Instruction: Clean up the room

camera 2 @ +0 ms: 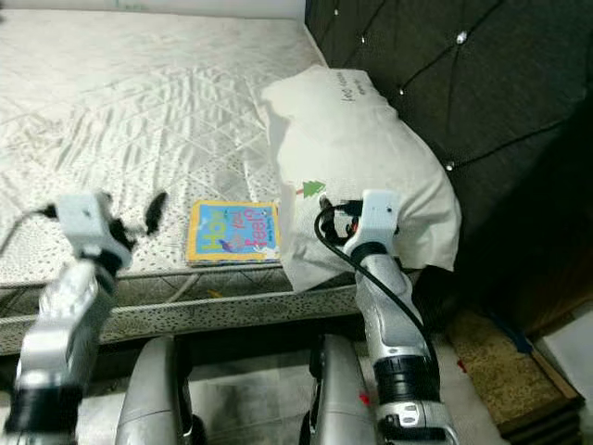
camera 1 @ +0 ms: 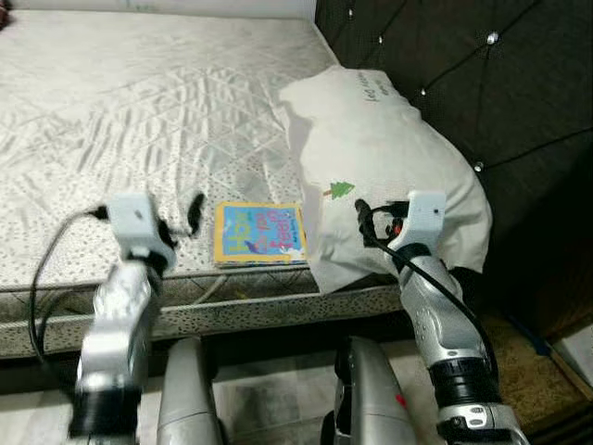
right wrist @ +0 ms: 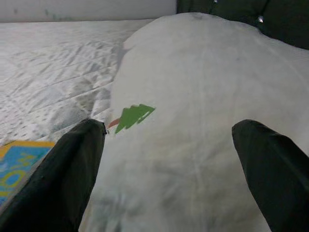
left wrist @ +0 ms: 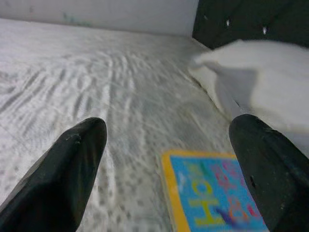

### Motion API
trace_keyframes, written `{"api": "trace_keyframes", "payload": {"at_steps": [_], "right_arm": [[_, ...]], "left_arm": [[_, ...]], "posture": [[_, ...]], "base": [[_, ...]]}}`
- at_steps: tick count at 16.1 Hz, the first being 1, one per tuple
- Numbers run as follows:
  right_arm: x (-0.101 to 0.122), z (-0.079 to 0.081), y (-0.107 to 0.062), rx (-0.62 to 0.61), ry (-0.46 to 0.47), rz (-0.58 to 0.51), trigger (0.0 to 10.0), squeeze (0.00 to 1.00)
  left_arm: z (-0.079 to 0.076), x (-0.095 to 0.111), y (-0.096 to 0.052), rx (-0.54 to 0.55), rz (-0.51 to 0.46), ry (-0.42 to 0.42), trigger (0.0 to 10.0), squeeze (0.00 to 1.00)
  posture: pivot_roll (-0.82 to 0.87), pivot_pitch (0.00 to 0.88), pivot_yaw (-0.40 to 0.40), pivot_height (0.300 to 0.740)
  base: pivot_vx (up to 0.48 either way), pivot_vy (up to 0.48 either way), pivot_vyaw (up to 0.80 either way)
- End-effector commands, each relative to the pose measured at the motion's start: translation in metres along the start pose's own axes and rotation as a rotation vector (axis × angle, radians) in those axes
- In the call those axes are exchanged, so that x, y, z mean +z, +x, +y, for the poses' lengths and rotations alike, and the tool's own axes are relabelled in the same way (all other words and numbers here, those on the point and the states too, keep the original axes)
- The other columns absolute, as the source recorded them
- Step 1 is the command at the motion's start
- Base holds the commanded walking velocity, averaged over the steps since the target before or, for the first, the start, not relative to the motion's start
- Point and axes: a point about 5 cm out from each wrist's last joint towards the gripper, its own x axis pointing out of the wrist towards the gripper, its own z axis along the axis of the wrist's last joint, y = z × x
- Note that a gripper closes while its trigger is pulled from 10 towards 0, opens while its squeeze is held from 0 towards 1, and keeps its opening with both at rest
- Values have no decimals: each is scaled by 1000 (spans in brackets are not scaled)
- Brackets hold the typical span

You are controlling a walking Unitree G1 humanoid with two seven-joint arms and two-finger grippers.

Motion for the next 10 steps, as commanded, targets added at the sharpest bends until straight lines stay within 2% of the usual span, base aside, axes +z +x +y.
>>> {"api": "trace_keyframes", "payload": {"at_steps": [1,2,3,4,5,6,7,8,10], "right_arm": [[10,-4,1,-4,-22,-44,10000,0],[10,-4,1,9,-30,-26,10000,0],[6,-2,-4,23,-7,-8,10000,0],[4,-1,-8,26,18,-25,10000,0],[5,2,-12,33,52,-45,10000,0],[7,6,-14,55,52,-59,10000,0],[6,9,-16,84,74,-55,10000,0],[4,10,-18,82,64,-62,10000,0],[5,8,-20,63,75,-55,10000,0]], "left_arm": [[-9,4,-5,-45,-49,49,10000,0],[-11,4,-8,-54,-65,60,10000,0],[-16,-2,-16,-68,-39,30,10000,0],[-17,-4,-21,-65,-35,42,10000,0],[-19,-3,-24,-40,-37,20,10000,0],[-20,-1,-26,-13,-41,31,10000,0],[-21,-4,-27,-32,-7,-52,10000,0],[-14,-7,-26,41,-12,-33,10000,0],[-9,-6,-21,110,-10,-77,10000,0]], "posture": [[43,0,-104,526],[41,0,-106,526],[39,0,-104,526],[38,0,-100,526],[32,0,-95,526],[33,0,-92,526],[31,0,-84,526],[24,0,-85,531],[19,0,-87,564]], "base": [[0,0,0],[0,0,0],[0,0,0],[0,0,0],[0,0,0],[0,0,0],[0,0,0],[0,0,0],[0,0,0]]}}
